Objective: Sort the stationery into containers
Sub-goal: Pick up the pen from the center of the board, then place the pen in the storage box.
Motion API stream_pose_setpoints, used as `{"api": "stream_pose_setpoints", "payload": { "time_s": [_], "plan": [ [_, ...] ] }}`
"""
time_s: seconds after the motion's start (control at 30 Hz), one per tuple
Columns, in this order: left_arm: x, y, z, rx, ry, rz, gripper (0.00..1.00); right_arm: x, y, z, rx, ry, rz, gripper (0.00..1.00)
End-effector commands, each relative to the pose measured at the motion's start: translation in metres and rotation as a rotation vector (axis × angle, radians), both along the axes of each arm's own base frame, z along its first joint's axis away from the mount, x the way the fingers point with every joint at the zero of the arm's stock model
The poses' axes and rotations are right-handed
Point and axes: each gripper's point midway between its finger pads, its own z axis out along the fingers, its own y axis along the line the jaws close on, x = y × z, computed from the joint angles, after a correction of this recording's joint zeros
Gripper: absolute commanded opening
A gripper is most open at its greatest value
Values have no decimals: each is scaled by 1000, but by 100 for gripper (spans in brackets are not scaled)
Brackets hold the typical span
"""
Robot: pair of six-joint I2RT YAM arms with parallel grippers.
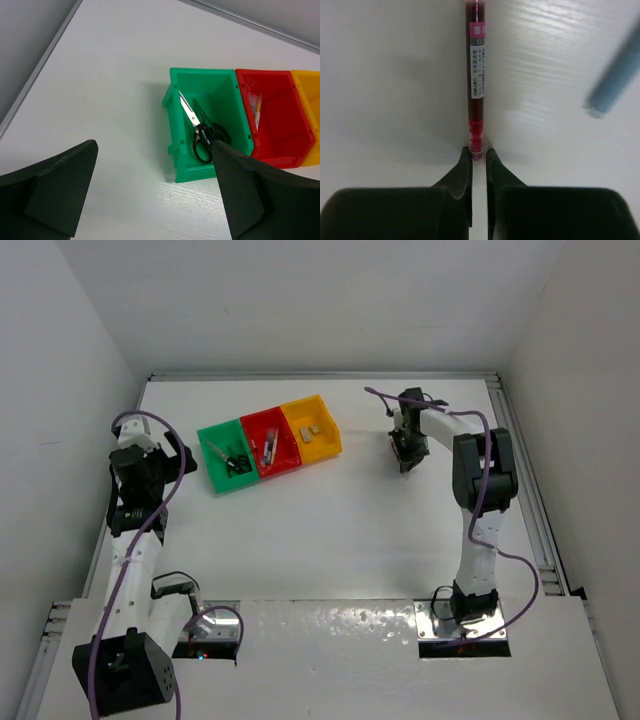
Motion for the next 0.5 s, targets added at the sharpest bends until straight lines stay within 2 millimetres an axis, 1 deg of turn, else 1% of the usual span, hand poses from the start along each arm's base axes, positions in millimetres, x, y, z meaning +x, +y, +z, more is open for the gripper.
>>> {"api": "stream_pose_setpoints", "payload": {
  "time_s": [0.0,0.03,0.07,0.1,0.13,0.17,0.2,0.23,0.27,0.3,0.33,0.37,0.4,0.43,0.47],
  "plan": [
    [6,2,26,21,-82,1,95,-28,14,4,-59,46,89,0],
    [5,2,26,20,-83,3,95,-24,21,17,-43,4,66,0],
    [3,2,25,18,-80,3,95,-24,34,24,-14,-20,66,0],
    [2,6,21,19,-69,29,95,-21,42,33,12,-45,48,0],
    [1,6,19,17,-65,31,95,-12,56,53,67,-110,-2,0],
    [0,6,17,11,-60,31,96,-7,70,66,100,-149,-12,0],
    [0,4,13,3,-54,30,95,6,82,86,137,-212,-37,0],
    [0,5,12,-4,-52,35,95,18,100,104,208,-279,-55,0],
    [1,4,10,-14,-53,30,95,24,124,129,299,-339,-86,0],
    [2,2,12,-17,-61,25,95,42,143,153,377,-438,-90,0],
    [3,2,12,-18,-66,24,95,42,169,168,448,-478,-102,0],
    [4,2,15,-17,-83,23,95,47,186,184,503,-526,-102,0],
    [4,1,17,-21,-90,23,96,60,203,206,576,-608,-97,0],
    [4,2,18,-18,-95,24,95,59,224,214,618,-622,-82,0],
    [4,1,19,-19,-96,21,95,64,232,220,637,-640,-84,0]
  ]
}}
